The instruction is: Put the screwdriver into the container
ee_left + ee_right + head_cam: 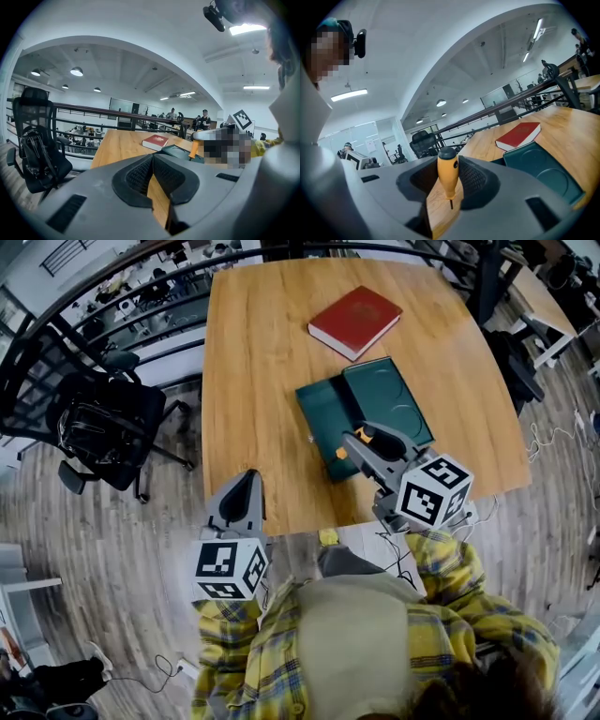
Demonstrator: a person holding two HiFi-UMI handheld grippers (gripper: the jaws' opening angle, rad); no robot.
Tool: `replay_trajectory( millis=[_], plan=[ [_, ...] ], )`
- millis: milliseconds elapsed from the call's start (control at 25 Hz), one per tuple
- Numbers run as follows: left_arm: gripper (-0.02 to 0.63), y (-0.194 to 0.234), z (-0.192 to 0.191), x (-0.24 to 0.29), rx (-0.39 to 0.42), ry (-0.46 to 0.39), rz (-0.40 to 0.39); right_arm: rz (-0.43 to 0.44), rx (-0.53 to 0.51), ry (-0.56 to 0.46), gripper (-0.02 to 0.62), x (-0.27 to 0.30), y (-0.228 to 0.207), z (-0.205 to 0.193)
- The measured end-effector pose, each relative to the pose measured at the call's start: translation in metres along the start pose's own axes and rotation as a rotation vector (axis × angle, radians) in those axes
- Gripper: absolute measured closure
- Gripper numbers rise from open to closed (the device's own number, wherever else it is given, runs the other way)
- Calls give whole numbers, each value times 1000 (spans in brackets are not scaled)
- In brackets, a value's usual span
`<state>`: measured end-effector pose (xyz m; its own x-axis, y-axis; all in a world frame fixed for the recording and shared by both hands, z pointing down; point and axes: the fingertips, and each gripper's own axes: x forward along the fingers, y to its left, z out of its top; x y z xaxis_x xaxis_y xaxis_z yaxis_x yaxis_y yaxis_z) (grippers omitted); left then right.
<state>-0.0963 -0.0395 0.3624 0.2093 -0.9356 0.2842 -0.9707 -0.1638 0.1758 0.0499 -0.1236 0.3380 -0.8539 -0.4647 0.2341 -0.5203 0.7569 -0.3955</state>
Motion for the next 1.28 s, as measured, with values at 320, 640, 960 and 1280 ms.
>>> replay_trajectory(
  millis=[320,640,960,1280],
  plan=[
    [595,-4,3,27,7,16,-2,-1,2,16,416,8,-25,6],
    [595,-7,1,45,4,27,13,14,-3,55,416,15,-44,1],
    [595,-10,3,63,16,38,37,68,1,117,416,25,-55,-9],
    [595,-11,9,74,6,41,11,64,15,159,416,33,-61,-23]
  ],
)
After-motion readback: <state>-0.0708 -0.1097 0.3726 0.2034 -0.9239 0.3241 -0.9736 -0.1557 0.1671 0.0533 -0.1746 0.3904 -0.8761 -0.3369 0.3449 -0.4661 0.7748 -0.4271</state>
